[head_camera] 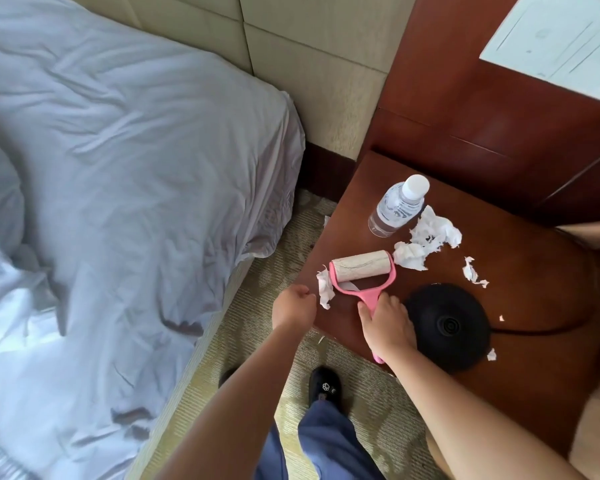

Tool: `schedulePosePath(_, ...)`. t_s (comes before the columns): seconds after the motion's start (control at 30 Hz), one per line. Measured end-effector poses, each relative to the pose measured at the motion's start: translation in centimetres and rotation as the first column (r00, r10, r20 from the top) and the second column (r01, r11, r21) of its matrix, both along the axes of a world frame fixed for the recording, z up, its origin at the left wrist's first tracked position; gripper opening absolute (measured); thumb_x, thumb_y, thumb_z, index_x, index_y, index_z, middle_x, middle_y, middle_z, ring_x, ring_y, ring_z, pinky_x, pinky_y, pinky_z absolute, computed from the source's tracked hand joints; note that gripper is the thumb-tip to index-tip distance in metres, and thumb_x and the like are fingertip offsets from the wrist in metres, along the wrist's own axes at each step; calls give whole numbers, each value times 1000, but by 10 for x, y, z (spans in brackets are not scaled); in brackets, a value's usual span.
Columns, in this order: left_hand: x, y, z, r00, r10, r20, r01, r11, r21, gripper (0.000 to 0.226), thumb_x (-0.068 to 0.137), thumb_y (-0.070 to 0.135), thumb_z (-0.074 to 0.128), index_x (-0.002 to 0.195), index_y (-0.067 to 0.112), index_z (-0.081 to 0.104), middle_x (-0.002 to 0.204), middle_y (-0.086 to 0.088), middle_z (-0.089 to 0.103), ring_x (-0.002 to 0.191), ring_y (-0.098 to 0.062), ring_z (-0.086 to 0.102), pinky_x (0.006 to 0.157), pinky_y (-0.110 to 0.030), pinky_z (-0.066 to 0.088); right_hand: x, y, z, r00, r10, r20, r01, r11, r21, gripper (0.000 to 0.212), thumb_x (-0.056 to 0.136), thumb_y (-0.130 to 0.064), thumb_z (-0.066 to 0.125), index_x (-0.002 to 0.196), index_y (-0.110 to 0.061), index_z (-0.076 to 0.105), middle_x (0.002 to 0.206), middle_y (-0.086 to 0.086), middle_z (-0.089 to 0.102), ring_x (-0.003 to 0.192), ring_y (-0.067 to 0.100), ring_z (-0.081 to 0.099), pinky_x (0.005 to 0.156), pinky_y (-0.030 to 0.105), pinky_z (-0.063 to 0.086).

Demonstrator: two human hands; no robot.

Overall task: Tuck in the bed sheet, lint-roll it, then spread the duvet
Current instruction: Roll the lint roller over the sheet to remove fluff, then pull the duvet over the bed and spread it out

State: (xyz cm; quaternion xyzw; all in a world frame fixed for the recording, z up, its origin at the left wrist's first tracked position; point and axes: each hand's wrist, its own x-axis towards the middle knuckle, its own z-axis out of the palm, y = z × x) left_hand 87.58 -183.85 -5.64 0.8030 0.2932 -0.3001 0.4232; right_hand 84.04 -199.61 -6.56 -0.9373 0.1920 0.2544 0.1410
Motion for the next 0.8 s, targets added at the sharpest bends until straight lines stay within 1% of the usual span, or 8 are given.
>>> schedulePosePath(0.13, -4, 3, 15, 990, -138, 34, 136, 989, 51, 39, 90, 16, 51, 128, 12, 59, 129, -4, 61, 117, -22, 56, 92, -27, 43, 2, 5, 13, 1000, -24, -5, 24, 1000, -3, 49, 97, -44, 43, 128, -6, 45, 128, 10, 50, 121, 25, 46, 94, 36, 42)
schedulePosePath(0.2, -5, 4, 22, 986, -161, 50, 158, 986, 60, 43, 89, 12, 50, 131, 13, 56, 132, -3, 59, 121, -20, 54, 96, -27, 42, 2, 8, 21, 998, -56, 20, 57, 998, -36, 50, 96, -44, 45, 129, -6, 45, 128, 10, 50, 121, 25, 46, 94, 36, 42)
schedulePosePath(0.27, -7, 7, 31, 982, -179, 57, 175, 982, 64, 47, 87, 10, 50, 133, 16, 55, 134, 0, 57, 122, -18, 53, 96, -25, 41, 1, 10, 33, 997, -73, 38, 75, 996, -54, 52, 96, -44, 46, 132, -7, 44, 130, 10, 49, 122, 25, 45, 94, 36, 42)
schedulePosePath(0.33, -9, 11, 43, 961, -267, 69, 259, 960, 105, 49, 86, 13, 49, 135, 19, 54, 139, 2, 51, 124, -17, 50, 92, -21, 38, 1, 13, 46, 998, -15, 55, 18, 998, -53, 56, 96, -45, 45, 139, -10, 38, 135, 8, 45, 125, 24, 43, 97, 35, 42)
schedulePosePath(0.43, -11, 19, 68, 924, -364, 117, 339, 922, 188, 50, 89, 16, 49, 138, 21, 50, 141, 3, 47, 127, -18, 46, 96, -26, 38, 5, 20, 71, 990, 96, 100, -96, 995, -14, 60, 96, -46, 43, 145, -13, 31, 140, 7, 43, 129, 23, 41, 101, 35, 41)
schedulePosePath(0.57, -21, 43, 107, 901, -407, 151, 354, 890, 287, 34, 92, 23, 49, 125, 23, 58, 136, 2, 52, 122, -19, 49, 98, -32, 43, 13, 34, 113, 973, 169, 157, -174, 984, 22, 60, 97, -48, 41, 145, -14, 30, 140, 5, 45, 128, 22, 42, 100, 34, 40)
schedulePosePath(0.73, -36, 84, 160, 911, -374, 173, 292, 882, 370, 47, 91, 22, 52, 137, 21, 50, 143, 3, 46, 130, -20, 44, 103, -35, 39, 19, 62, 167, 941, 251, 228, -269, 962, 54, 53, 96, -45, 44, 139, -14, 36, 134, 6, 49, 125, 23, 45, 97, 35, 41)
schedulePosePath(0.8, -39, 95, 177, 915, -353, 195, 260, 886, 384, 48, 92, 23, 51, 139, 19, 48, 144, 2, 45, 131, -21, 43, 105, -34, 38, 21, 73, 184, 925, 289, 245, -312, 948, 62, 56, 97, -46, 43, 142, -14, 33, 136, 6, 46, 127, 23, 43, 98, 36, 40)
